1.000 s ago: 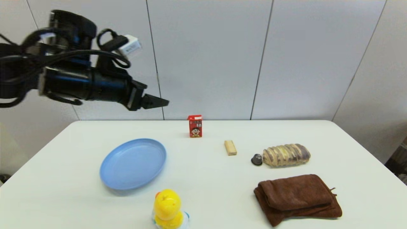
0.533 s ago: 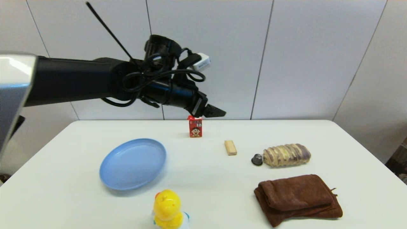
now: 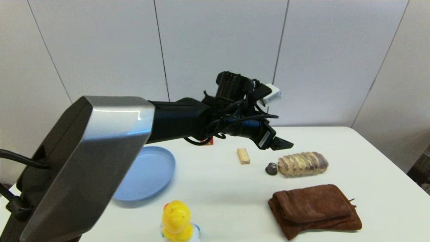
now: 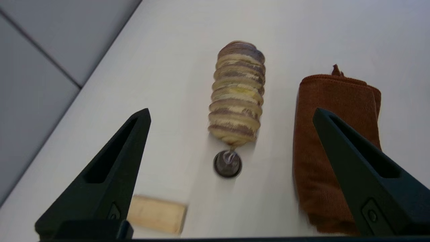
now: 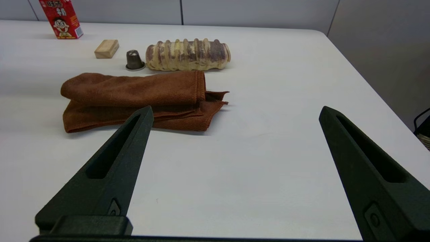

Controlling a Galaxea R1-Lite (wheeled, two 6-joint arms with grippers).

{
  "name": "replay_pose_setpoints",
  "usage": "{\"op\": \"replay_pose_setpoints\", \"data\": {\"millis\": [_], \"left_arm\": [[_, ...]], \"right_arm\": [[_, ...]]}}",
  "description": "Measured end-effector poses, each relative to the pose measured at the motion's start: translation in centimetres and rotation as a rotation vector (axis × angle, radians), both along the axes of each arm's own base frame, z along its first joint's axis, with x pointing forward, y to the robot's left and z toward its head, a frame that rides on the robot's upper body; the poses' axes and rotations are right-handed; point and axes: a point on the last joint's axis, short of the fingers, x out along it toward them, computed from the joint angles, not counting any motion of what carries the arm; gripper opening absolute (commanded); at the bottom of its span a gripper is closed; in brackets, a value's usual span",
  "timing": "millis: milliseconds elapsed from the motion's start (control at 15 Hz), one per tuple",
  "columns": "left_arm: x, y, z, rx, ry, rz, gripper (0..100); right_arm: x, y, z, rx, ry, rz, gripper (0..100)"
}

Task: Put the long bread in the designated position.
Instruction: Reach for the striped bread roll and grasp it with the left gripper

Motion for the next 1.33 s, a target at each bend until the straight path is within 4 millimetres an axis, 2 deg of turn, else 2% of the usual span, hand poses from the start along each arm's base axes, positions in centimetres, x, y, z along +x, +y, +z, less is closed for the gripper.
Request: {"op": "replay_pose_setpoints", "data": {"millis": [200,667,1000,1333], "left_arm": [[-0.4,-2.4,-2.2,-0.020,-0.003,-0.035,100],[-0.3,-5.4,-6.1,-0.088,-0.023,-0.060,100],[-0.4,-6.6,-8.6,-0.093,-0.017,-0.074,100],[-0.2,-6.9,-10.1,-0.078,-0.018,-0.075,100]], "right_arm": [[0.0,0.0,0.0,0.000,0.000,0.000,100],[0.0,0.0,0.0,0.000,0.000,0.000,100],[0.0,0.0,0.0,0.000,0.000,0.000,100],[0.0,0.0,0.0,0.000,0.000,0.000,100]]}}
